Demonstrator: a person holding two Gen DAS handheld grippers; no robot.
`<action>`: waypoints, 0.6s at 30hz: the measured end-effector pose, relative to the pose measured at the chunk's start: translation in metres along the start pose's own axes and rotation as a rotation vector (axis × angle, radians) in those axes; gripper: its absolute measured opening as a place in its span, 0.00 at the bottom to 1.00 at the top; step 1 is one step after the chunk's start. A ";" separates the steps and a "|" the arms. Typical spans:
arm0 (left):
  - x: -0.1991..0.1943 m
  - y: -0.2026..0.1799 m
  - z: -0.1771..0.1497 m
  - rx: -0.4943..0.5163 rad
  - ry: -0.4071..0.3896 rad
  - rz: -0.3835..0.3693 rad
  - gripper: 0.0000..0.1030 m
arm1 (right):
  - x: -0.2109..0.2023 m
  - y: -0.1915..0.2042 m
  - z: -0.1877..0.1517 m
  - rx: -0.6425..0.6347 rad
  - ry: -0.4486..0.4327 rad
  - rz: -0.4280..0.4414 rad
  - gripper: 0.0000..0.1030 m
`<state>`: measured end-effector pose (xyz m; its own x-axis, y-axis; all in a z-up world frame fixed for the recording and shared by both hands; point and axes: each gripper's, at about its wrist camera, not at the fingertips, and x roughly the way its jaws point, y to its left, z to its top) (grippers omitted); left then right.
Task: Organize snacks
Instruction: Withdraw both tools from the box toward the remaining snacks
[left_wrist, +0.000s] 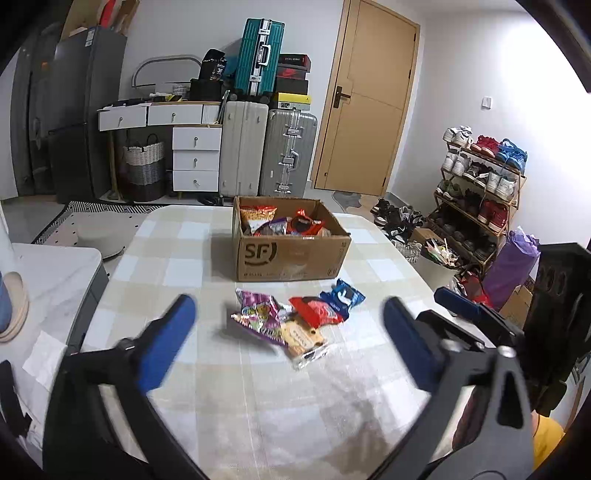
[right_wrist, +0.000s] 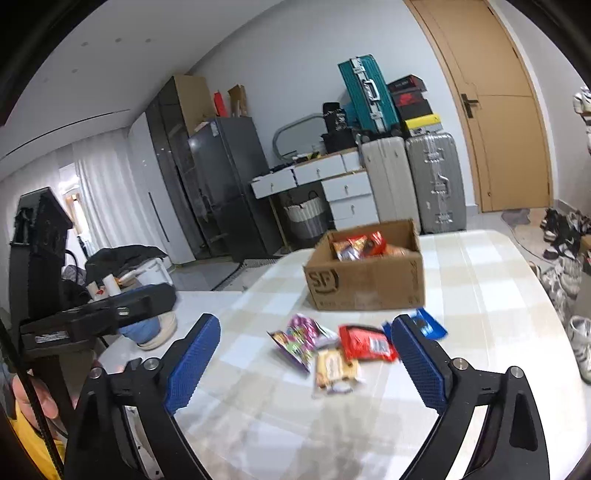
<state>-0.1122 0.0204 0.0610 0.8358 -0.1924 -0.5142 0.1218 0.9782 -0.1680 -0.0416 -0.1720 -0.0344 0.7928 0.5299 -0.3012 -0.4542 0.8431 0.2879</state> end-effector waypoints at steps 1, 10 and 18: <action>0.003 0.000 -0.006 0.009 0.007 -0.013 0.99 | 0.003 -0.004 -0.007 0.009 0.011 -0.006 0.93; 0.055 0.027 -0.052 -0.034 0.121 0.018 0.99 | 0.043 -0.033 -0.054 0.111 0.150 -0.016 0.93; 0.118 0.053 -0.061 -0.077 0.204 0.034 0.99 | 0.086 -0.043 -0.062 0.127 0.263 -0.027 0.93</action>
<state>-0.0404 0.0448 -0.0600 0.7123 -0.1787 -0.6788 0.0474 0.9771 -0.2075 0.0212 -0.1571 -0.1296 0.6640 0.5267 -0.5307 -0.3664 0.8479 0.3831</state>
